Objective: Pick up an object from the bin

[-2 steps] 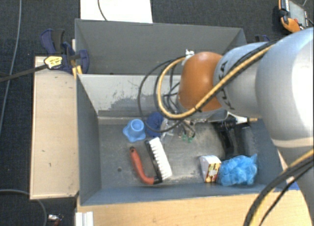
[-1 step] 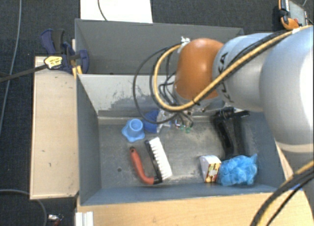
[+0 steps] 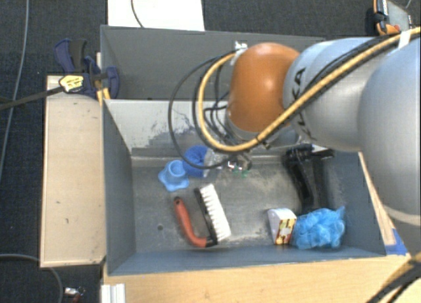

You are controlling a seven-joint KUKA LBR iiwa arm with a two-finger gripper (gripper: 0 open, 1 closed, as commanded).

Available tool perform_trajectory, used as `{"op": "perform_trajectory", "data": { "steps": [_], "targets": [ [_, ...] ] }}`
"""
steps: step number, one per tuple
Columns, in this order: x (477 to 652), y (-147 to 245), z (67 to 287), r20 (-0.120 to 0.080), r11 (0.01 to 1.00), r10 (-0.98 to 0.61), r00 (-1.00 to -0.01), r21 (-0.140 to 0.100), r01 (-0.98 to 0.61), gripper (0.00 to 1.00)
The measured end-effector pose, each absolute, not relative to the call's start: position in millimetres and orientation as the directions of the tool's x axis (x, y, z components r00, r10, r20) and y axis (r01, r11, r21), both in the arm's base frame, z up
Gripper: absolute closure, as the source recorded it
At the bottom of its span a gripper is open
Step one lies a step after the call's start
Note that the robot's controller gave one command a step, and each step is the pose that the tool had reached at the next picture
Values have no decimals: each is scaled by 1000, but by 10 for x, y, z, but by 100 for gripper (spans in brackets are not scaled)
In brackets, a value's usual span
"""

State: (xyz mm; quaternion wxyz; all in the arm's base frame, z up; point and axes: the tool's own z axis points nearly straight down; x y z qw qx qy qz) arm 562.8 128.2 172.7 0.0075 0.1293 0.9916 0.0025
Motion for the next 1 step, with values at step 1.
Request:
{"op": "perform_trajectory", "data": {
  "steps": [1],
  "targets": [
    [5629,1036,2339,-18,929,370,-929,7,370,100]
  ]
}}
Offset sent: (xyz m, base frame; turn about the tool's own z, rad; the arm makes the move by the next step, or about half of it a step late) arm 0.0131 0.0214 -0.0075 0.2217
